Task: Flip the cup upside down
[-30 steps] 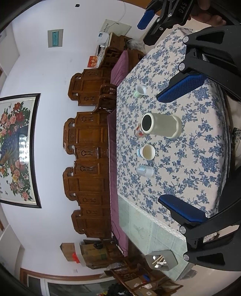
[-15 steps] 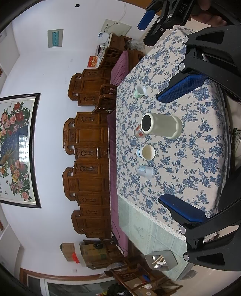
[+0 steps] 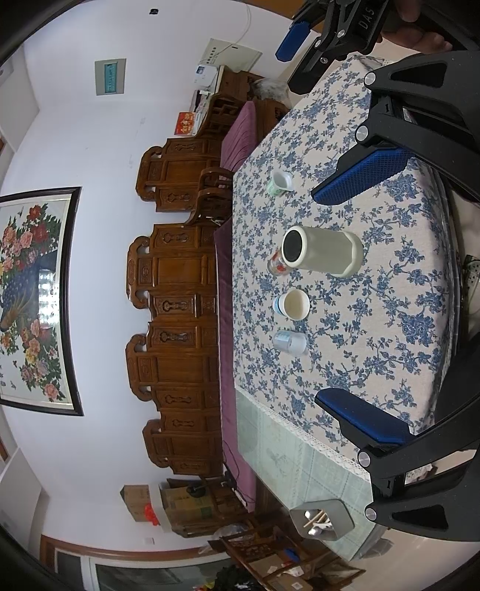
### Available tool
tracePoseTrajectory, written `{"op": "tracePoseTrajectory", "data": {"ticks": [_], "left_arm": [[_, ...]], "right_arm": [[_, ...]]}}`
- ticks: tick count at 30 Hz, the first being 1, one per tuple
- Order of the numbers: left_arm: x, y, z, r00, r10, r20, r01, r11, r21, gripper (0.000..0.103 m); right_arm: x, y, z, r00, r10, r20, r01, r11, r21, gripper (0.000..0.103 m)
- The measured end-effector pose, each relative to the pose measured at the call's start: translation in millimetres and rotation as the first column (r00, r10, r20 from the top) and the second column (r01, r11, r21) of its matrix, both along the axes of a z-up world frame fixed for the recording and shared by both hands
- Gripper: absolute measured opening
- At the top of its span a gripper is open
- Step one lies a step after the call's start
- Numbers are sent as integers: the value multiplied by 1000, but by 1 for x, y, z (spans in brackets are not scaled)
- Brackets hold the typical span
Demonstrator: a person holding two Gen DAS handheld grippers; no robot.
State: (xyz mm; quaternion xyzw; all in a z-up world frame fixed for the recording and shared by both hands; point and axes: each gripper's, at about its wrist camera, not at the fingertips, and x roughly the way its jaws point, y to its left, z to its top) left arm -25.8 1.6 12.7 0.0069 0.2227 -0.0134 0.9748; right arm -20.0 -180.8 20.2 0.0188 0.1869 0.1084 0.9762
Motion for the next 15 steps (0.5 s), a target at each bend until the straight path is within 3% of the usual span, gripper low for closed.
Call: {"op": "tracePoseTrajectory", "data": {"ticks": [15], "left_arm": [[0,0,0,1000,0,-2,0,1000,-8,95]], "right_arm": [[-1,3,-3,1000,3,0,-3,1000,2,100]]}}
